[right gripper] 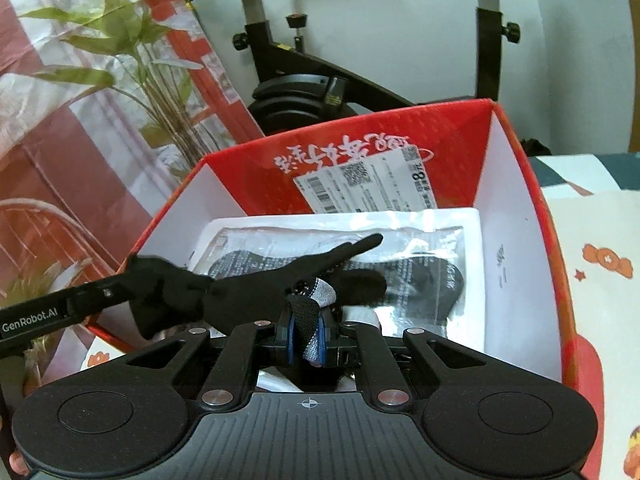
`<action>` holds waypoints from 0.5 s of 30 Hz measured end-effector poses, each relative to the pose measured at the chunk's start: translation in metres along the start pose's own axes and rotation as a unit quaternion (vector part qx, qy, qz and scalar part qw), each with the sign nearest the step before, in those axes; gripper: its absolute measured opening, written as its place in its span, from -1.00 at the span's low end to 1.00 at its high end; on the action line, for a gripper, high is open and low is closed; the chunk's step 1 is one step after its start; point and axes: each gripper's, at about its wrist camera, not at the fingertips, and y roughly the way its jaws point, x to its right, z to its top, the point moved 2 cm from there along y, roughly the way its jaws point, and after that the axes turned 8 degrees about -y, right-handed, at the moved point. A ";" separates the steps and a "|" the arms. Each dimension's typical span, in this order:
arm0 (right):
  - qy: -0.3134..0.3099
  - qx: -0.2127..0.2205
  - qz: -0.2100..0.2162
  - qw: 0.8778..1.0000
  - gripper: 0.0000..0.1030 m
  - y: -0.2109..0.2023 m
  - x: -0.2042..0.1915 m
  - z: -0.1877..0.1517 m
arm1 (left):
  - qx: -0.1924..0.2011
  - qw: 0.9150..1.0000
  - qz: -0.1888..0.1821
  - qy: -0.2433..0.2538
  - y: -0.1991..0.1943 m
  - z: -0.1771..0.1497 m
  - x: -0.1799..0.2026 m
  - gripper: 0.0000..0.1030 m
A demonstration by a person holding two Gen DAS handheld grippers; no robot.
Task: Organize soft objects
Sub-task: 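Lower the black glove into the red box and open both tools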
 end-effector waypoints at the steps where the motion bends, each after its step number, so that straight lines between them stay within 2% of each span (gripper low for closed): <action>1: 0.000 0.000 -0.003 1.000 -0.82 -0.001 0.001 0.001 | 0.002 1.000 0.005 -0.001 -0.001 0.000 -0.001 -0.27; 6: 0.007 0.004 -0.003 1.000 -0.83 -0.004 0.003 0.000 | 0.016 1.000 0.018 0.002 -0.008 0.001 -0.002 -0.28; 12: 0.006 0.002 0.022 1.000 -0.83 -0.002 -0.015 -0.004 | 0.019 1.000 0.016 0.011 -0.010 0.001 0.006 -0.28; 15: -0.001 -0.001 0.018 1.000 -0.83 0.000 -0.020 -0.002 | 0.020 1.000 0.018 0.014 -0.011 0.000 0.007 -0.28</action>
